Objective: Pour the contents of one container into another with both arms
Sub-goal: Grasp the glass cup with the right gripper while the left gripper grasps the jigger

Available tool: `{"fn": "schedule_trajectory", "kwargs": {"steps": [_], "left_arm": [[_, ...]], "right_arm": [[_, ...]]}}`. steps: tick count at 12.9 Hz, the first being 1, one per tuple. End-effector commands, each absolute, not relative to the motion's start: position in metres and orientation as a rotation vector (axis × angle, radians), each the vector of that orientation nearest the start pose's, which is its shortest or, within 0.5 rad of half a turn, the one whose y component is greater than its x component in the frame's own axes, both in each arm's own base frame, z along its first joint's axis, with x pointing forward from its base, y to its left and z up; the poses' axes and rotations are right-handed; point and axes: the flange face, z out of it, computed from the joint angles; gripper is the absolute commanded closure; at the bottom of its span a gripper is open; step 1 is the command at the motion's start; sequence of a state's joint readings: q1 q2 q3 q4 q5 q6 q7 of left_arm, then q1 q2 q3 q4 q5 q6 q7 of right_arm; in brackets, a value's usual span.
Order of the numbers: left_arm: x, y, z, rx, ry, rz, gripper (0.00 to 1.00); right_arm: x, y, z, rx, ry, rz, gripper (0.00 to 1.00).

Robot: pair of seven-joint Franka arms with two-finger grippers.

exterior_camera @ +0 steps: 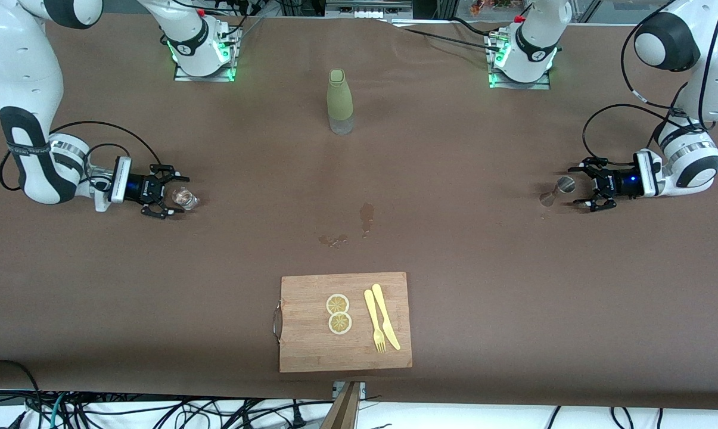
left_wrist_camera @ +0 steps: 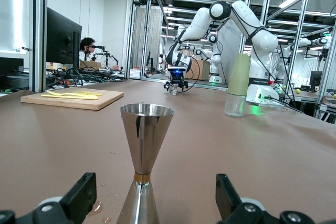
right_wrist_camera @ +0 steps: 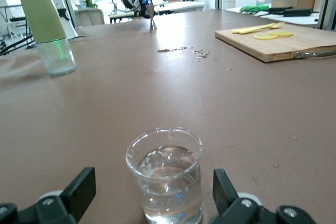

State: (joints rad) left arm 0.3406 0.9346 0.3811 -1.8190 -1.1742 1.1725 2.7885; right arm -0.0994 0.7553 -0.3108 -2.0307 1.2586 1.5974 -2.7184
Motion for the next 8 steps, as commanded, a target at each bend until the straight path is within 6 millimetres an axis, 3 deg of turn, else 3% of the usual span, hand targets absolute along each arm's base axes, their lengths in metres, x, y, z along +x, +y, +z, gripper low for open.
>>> {"fn": "schedule_trajectory", "kwargs": {"steps": [1,7,8], "left_arm": [[0.454,0.218,0.056,1.193,-1.31,1.307,0.0],[0.477,0.207,0.045,1.147,-1.358,1.271,0.0],[0.484,0.2,0.041,1.127,-1.368,1.266,0.0]], "right_arm": [[0.487,-0.102,0.071,-1.498,-1.338,-1.061,0.01],[0.487,-0.087,0.06,-1.442,-1.325,-1.124,0.03],[0.485,-0.086,0.059,-1.431,-1.313,-1.128,0.14]]}}
